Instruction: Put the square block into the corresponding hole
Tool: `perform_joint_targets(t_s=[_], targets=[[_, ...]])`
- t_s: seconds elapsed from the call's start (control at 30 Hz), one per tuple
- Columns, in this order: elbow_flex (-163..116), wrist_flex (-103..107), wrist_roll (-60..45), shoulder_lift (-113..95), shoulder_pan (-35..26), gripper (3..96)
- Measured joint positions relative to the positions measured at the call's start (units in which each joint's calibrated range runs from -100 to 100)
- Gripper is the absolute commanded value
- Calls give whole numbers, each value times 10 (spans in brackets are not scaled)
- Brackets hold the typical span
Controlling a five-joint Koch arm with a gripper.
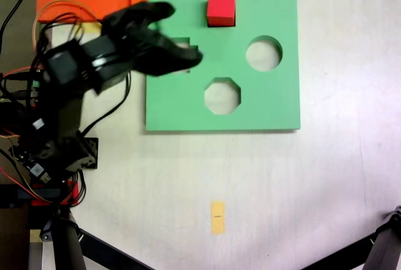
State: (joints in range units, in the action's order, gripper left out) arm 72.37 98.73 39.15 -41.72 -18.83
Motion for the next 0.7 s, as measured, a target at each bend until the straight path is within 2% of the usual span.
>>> perform_joint_targets(t_s=[0.13, 0.27, 0.37, 0.43, 0.53, 0.6, 0.7], targets=[[1, 8, -141, -131, 100, 564], [-50, 11, -184, -150, 183, 555], [-295, -27, -199, -260, 207, 555], [-556, -136, -202, -373, 213, 525], [-959, -458, -203, -557, 212, 514], [-1109, -662, -215, -565, 205, 514], [-1287, -859, -250, -573, 200, 514]])
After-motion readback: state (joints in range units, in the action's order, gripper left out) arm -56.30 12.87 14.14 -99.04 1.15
